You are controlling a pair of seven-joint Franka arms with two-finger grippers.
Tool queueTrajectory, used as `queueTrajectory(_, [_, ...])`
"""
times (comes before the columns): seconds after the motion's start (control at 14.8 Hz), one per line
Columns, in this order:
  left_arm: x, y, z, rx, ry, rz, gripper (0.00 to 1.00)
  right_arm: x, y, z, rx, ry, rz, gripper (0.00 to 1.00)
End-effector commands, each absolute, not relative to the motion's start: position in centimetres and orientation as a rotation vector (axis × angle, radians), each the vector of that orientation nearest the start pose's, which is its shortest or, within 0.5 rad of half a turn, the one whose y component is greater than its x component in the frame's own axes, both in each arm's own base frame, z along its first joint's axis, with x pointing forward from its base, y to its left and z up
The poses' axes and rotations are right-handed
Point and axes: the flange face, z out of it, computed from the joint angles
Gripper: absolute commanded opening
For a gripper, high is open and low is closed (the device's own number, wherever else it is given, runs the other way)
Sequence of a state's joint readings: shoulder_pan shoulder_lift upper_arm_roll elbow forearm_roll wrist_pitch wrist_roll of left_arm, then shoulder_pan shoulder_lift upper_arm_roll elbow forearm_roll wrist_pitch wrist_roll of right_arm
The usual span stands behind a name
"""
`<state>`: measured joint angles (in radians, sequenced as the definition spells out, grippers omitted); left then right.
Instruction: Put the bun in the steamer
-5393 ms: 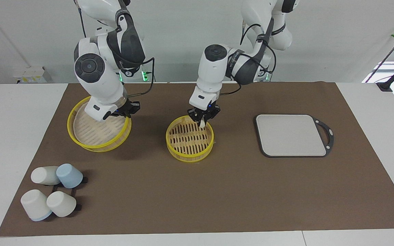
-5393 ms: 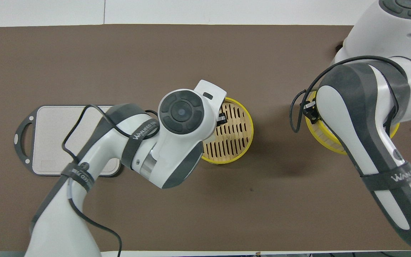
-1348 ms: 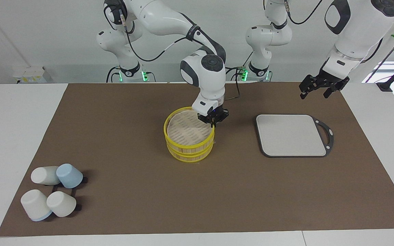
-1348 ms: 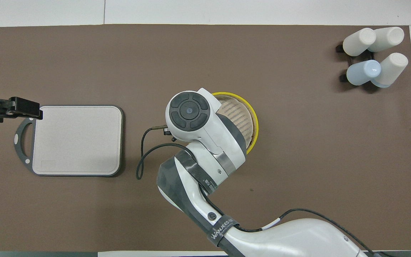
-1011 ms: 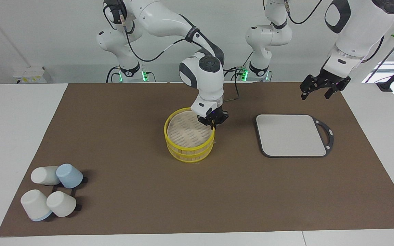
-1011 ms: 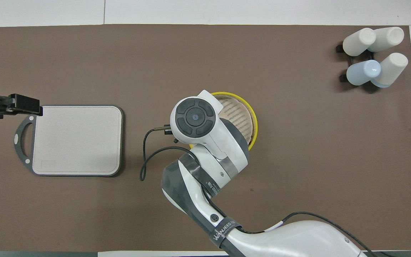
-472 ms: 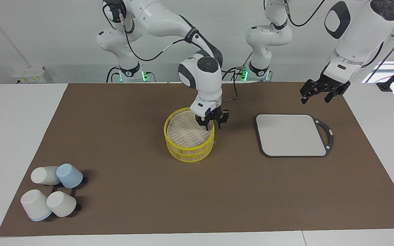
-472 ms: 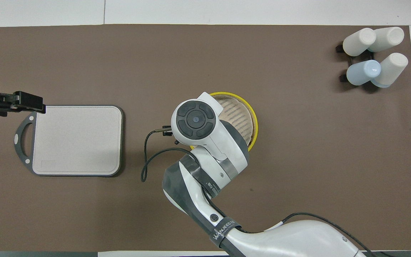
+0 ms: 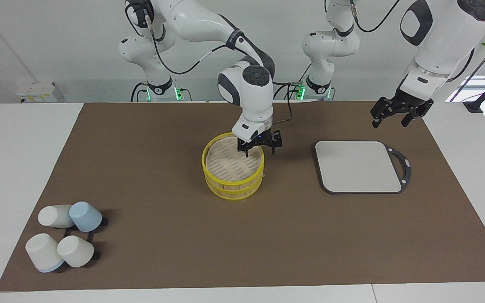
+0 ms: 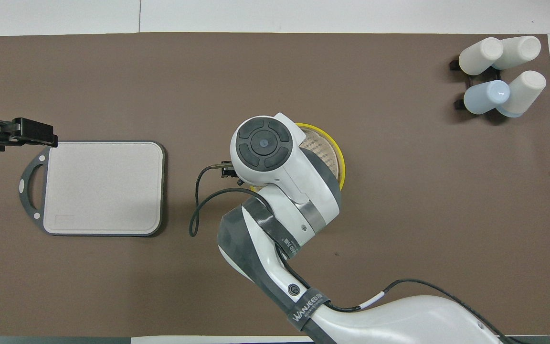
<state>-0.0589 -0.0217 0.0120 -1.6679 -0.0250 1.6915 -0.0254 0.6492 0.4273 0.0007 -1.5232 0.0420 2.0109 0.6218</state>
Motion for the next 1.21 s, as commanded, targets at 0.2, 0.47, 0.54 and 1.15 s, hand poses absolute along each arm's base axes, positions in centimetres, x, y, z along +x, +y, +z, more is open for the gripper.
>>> queueTrajectory(0.2, [55.4, -2.5, 61.2, -3.165, 0.053, -0.079, 1.0, 58.4, 23.8, 50.7, -3.129, 0.384, 0.115, 1.0])
queueTrajectory(0.47, [55.3, -2.1, 61.3, -3.142, 0.094, -0.084, 1.0, 57.2, 10.1, 57.3, -3.119, 0.304, 0.2, 1.0])
queueTrajectory(0.54, [55.3, -2.1, 61.3, -3.14, 0.094, -0.084, 1.0, 56.3, 7.6, 58.7, -3.116, 0.275, 0.211, 1.0])
queueTrajectory(1.15, [55.2, -1.6, 61.2, -3.123, 0.098, -0.082, 1.0, 52.9, 4.5, 61.2, -3.127, 0.194, 0.164, 1.0])
